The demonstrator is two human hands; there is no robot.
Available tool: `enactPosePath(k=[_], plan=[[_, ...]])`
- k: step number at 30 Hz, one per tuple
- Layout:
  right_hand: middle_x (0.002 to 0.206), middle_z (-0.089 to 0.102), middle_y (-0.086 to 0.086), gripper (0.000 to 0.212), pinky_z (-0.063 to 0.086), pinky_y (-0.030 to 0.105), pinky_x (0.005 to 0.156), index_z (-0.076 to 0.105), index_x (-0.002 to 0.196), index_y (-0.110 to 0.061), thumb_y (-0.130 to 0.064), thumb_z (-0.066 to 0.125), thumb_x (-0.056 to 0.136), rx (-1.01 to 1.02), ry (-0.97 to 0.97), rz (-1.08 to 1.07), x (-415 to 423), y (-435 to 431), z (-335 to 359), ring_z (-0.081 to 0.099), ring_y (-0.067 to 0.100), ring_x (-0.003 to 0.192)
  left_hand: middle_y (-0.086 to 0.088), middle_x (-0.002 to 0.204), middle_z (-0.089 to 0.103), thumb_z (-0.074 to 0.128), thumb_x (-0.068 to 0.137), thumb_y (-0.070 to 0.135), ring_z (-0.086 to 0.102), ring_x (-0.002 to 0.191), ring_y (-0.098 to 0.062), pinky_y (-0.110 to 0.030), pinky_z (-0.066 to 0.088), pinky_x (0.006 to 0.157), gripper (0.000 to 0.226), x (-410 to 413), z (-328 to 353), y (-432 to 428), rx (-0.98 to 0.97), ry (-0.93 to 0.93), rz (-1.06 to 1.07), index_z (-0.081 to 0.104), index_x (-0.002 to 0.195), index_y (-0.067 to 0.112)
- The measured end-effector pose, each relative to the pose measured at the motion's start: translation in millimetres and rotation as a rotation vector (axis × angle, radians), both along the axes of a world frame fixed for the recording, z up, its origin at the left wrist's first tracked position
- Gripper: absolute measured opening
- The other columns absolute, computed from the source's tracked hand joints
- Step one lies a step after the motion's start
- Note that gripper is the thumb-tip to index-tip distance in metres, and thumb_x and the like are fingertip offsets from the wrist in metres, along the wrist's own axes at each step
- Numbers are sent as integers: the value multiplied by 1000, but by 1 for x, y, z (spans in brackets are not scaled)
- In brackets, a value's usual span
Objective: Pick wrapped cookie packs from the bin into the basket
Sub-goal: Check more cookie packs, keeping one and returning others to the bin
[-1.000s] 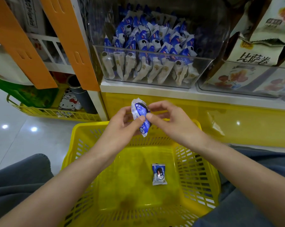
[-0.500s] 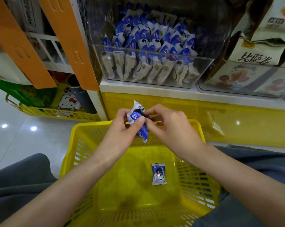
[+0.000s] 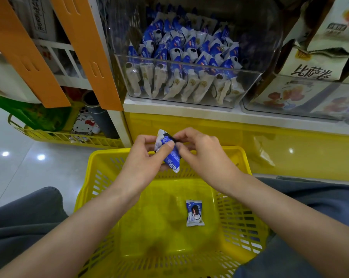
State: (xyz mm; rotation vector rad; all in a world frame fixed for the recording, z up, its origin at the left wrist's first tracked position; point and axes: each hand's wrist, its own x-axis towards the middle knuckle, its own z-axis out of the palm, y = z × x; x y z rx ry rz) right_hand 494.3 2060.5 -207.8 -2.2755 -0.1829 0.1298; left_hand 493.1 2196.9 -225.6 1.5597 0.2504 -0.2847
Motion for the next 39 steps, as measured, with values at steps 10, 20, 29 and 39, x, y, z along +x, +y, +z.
enactPosePath(k=[10, 20, 29, 39], plan=[[93, 70, 8, 25, 47, 35, 68, 58, 115, -14, -12, 45, 94, -165, -42, 72, -3, -2, -1, 63, 21, 80, -12, 108, 64, 61, 85, 25, 69, 76, -7, -19, 55, 60, 36, 0, 3, 3, -24, 58, 16, 47, 115, 9], [101, 68, 10, 22, 58, 23, 69, 62, 107, -4, 0, 45, 94, 622, 478, -18, 4, -2, 13, 66, 12, 81, 5, 112, 67, 51, 72, 62, 60, 106, -9, -31, 46, 88, 55, -4, 21, 6, -179, 21, -161, 60, 114, 27], [95, 66, -4, 31, 50, 16, 77, 61, 102, -15, -36, 46, 86, 568, 202, 41, 0, 0, 15, 61, 2, 88, 1, 105, 67, 58, 75, 37, 63, 97, -9, -25, 51, 84, 29, -5, 27, 9, 68, -202, -122, 57, 101, 23], [72, 72, -5, 5, 52, 17, 53, 64, 83, -11, -10, 60, 83, 732, 119, -142, 13, -2, 24, 67, 4, 64, 4, 94, 68, 68, 80, 11, 63, 78, 3, -9, 48, 68, 24, 1, 41, 12, 20, -152, -146, 60, 103, 14]])
